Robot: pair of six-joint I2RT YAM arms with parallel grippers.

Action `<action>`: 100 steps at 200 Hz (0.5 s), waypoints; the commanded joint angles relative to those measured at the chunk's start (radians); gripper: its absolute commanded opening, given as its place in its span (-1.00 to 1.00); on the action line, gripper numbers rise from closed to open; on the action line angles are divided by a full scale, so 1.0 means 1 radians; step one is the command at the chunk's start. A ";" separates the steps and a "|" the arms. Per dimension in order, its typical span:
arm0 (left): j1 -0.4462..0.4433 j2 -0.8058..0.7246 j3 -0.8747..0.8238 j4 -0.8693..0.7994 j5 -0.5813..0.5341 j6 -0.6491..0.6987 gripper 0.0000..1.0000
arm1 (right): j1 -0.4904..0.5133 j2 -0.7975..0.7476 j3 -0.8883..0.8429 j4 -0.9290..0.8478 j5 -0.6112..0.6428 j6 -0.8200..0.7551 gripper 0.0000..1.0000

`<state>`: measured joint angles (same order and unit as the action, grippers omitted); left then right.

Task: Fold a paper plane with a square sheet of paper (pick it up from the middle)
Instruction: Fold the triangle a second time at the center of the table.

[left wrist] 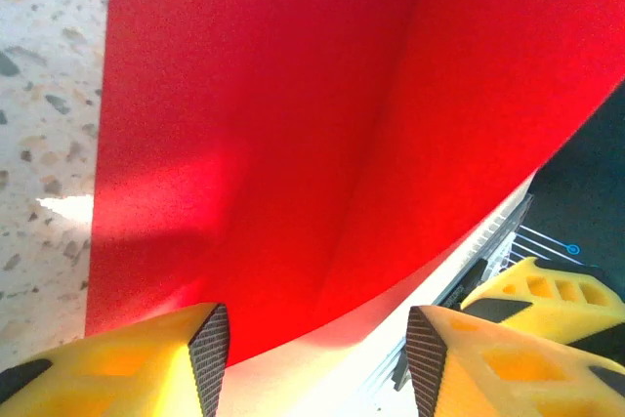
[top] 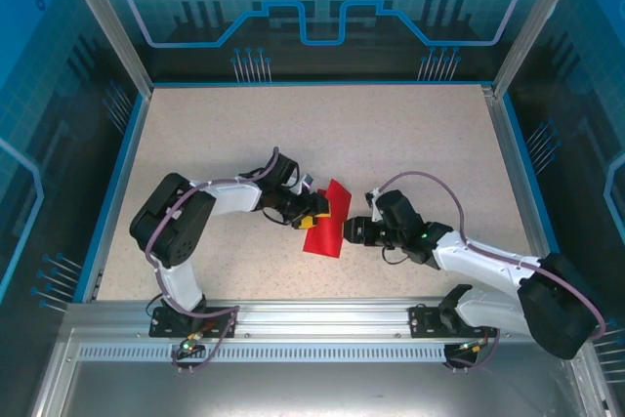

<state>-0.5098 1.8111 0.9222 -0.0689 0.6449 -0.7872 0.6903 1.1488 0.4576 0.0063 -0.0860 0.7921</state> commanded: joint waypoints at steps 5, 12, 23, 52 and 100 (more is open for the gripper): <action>-0.007 0.012 0.036 0.006 0.035 0.013 0.09 | 0.023 -0.030 -0.007 -0.010 0.012 -0.034 0.05; -0.006 0.010 0.038 0.004 0.033 0.017 0.10 | 0.026 -0.031 -0.005 -0.013 0.011 -0.038 0.06; -0.006 0.010 0.040 0.004 0.032 0.021 0.11 | 0.031 -0.031 -0.003 -0.014 0.018 -0.039 0.07; -0.005 0.018 0.066 -0.019 0.034 0.057 0.13 | 0.038 -0.021 -0.005 -0.006 0.024 -0.038 0.08; -0.006 0.027 0.107 -0.080 0.036 0.098 0.08 | 0.062 -0.002 0.010 -0.008 0.032 -0.045 0.09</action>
<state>-0.5098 1.8221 1.0042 -0.0937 0.6525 -0.7300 0.7254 1.1370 0.4576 0.0051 -0.0738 0.7681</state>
